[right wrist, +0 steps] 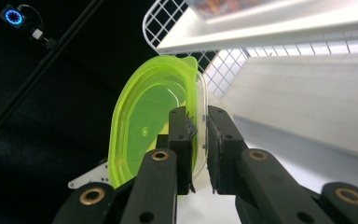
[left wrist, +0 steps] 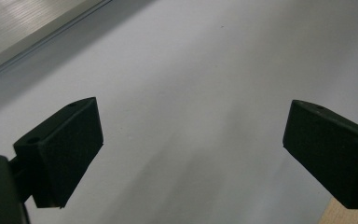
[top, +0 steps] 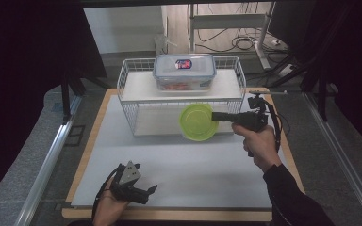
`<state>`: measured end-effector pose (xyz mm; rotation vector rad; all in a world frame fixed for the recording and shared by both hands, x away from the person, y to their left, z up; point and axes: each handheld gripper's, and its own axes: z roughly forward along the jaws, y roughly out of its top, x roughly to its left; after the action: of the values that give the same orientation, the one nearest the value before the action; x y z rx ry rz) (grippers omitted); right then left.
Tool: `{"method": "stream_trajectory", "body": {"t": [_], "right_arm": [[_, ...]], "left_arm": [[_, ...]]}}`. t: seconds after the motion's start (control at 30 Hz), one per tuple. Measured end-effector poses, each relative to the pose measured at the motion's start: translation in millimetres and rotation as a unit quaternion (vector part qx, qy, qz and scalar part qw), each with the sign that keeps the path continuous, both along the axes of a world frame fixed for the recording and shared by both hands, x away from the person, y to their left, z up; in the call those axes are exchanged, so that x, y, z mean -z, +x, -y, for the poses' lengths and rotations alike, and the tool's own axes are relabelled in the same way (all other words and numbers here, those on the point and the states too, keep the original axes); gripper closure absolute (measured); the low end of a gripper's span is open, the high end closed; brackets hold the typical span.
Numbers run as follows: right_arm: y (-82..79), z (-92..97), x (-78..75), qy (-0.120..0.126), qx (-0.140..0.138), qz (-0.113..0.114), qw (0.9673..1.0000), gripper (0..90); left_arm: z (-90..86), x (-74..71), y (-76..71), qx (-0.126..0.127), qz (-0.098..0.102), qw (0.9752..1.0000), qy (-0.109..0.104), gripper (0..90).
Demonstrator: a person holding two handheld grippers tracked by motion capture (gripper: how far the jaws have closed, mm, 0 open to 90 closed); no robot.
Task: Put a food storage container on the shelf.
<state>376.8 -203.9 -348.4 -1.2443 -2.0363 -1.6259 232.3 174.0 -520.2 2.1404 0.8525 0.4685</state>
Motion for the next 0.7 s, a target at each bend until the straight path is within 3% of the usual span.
{"method": "stream_trajectory", "body": {"t": [0.7], "right_arm": [[27.4,-4.1,-50.3,0.032,0.009,0.001,0.9995,80.7]], "left_arm": [[0.1,0.2,0.1,0.001,-0.002,1.0,0.0,4.6]]}}
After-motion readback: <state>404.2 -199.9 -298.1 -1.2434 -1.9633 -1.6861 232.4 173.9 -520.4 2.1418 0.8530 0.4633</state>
